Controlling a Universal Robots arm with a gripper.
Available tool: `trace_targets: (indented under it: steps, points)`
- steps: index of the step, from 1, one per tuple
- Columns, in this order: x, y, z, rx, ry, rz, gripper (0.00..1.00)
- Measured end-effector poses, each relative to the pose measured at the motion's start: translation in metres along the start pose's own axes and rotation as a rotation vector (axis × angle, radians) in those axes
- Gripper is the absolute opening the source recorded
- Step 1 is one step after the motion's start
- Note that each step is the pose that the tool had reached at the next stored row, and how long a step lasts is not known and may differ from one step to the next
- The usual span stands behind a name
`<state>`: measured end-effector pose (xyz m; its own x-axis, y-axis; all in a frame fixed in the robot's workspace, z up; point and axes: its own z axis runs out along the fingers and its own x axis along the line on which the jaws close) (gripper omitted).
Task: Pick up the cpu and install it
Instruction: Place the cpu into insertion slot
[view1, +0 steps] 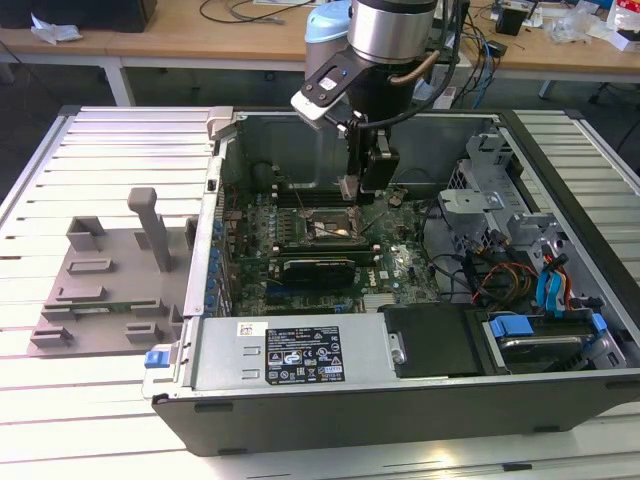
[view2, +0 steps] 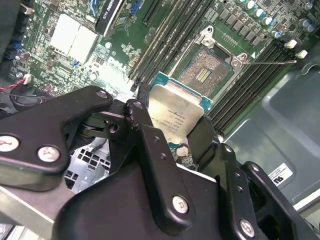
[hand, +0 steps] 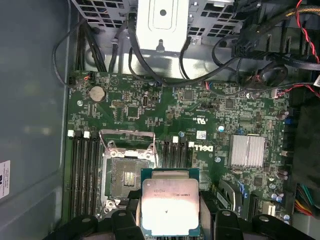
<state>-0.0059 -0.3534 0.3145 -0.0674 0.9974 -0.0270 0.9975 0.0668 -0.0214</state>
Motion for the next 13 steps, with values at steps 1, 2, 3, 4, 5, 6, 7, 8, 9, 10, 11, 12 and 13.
trace_targets:
  steps: [1, 2, 3, 4, 5, 6, 7, 8, 9, 10, 11, 12, 13]
  points:
    - [0.0002, 0.0, 0.0003, -0.0001, 0.0001, 0.0, 0.55]
    - [0.0005, 0.0, 0.0004, -0.0001, 0.0002, 0.0, 0.55]
    - [0.0008, 0.0, 0.0004, 0.0, 0.0, 0.0, 0.55]
    - [0.0012, 0.0001, 0.0005, 0.0, 0.0, 0.0, 0.55]
    - [0.0016, 0.0001, 0.0006, 0.0, 0.0001, 0.0, 0.55]
    - [0.0023, 0.0002, 0.0012, -0.0001, 0.0001, 0.0, 0.55]
    - [0.0027, 0.0002, 0.0017, 0.0, 0.0001, 0.0, 0.55]
    - [0.003, 0.0002, 0.0022, 0.0, 0.0, 0.0, 0.55]
    - [0.0033, 0.0003, 0.0029, 0.0, 0.0001, 0.0, 0.55]
    - [0.0036, 0.0003, 0.0037, 0.0, -0.0001, 0.0, 0.55]
    - [0.0038, 0.0003, 0.0041, 0.0, -0.0001, 0.0, 0.55]
    - [0.0038, 0.0003, 0.0044, 0.0, -0.0001, 0.0, 0.55]
    - [0.0039, 0.0003, 0.0048, 0.0, 0.0, 0.0, 0.55]
